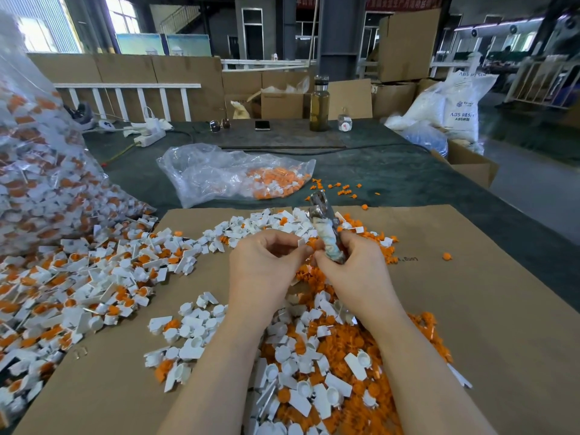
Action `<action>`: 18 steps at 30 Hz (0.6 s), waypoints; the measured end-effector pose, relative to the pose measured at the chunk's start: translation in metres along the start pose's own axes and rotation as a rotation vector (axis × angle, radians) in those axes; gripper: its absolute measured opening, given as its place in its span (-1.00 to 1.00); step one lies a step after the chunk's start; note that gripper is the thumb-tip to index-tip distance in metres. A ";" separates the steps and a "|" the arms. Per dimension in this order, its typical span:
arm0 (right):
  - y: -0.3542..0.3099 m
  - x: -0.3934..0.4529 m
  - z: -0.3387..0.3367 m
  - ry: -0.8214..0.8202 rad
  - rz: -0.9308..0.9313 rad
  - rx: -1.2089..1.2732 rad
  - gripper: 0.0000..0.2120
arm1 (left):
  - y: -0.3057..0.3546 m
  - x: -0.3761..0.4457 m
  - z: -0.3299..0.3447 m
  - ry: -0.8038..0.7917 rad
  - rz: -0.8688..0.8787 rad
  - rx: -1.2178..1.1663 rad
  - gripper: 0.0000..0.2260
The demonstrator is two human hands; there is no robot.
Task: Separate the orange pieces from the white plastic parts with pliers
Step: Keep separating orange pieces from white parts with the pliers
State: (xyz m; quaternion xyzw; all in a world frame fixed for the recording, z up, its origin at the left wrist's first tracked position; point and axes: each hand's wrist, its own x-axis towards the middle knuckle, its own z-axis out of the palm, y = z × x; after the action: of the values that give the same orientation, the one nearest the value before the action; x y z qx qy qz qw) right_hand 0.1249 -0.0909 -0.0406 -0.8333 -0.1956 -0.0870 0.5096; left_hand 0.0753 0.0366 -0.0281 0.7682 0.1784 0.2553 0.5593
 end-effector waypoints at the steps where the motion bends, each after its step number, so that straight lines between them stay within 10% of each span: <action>1: -0.001 0.000 0.000 -0.012 0.000 0.005 -0.94 | 0.000 0.000 0.000 0.008 -0.007 0.001 -0.87; 18: -0.005 -0.003 -0.013 -0.358 -0.015 -0.004 -0.87 | -0.003 0.006 -0.015 0.001 -0.014 -0.450 -0.92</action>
State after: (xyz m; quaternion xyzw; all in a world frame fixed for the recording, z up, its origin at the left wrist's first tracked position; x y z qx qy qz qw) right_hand 0.1207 -0.1011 -0.0320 -0.8350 -0.2890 0.0586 0.4646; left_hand 0.0715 0.0523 -0.0262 0.6228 0.1224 0.2852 0.7182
